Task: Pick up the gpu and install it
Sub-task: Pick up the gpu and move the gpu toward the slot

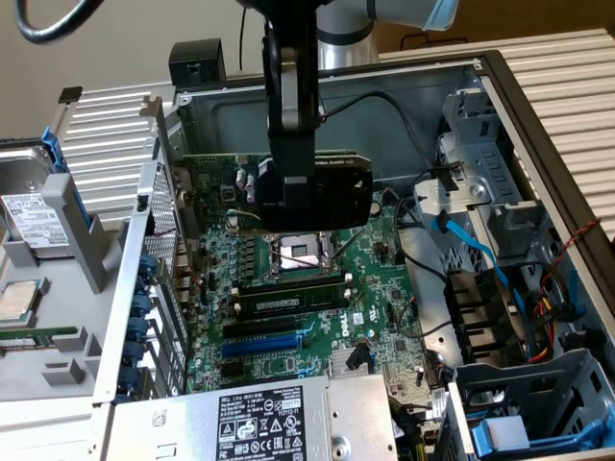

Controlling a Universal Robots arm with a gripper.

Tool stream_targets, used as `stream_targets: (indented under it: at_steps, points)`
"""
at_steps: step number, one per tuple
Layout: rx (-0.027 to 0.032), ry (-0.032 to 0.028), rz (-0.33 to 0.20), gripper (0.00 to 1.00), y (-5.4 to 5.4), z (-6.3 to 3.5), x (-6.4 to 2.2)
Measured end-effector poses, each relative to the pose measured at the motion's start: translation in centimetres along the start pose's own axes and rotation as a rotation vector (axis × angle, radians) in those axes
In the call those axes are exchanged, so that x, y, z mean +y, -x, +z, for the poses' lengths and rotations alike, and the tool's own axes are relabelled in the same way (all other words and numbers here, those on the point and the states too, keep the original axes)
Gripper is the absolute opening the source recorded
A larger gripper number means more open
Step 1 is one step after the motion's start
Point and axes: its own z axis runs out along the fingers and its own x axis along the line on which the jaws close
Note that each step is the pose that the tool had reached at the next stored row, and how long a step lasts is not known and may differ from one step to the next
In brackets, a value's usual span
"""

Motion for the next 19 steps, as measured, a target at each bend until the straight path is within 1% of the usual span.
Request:
stream_targets:
  at_steps: [1, 6, 7, 8, 10, 11, 12, 16, 19]
  points:
    - [0.0024, 0.0002, -0.002, 0.27, 0.0, -0.01, 0.0]
    - [0.0029, 0.0001, -0.002, 0.27, 0.0, 0.0, 0.0]
    - [0.0044, 0.0007, -0.002, 0.27, 0.01, 0.01, 0.0]
    - [0.0073, 0.0014, -0.002, 0.27, 0.01, 0.0, 0.0]
    - [0.0151, 0.0022, -0.002, 0.27, 0.0, 0.0, 0.0]
    - [0.0199, 0.0025, -0.002, 0.27, 0.0, 0.0, 0.0]
    - [0.0212, 0.0026, -0.002, 0.27, 0.0, -0.01, 0.0]
    - [0.0213, 0.0026, -0.003, 0.27, 0.0, 0.0, 0.0]
    - [0.0212, 0.0002, -0.017, 0.27, 0.01, 0.0, 0.0]
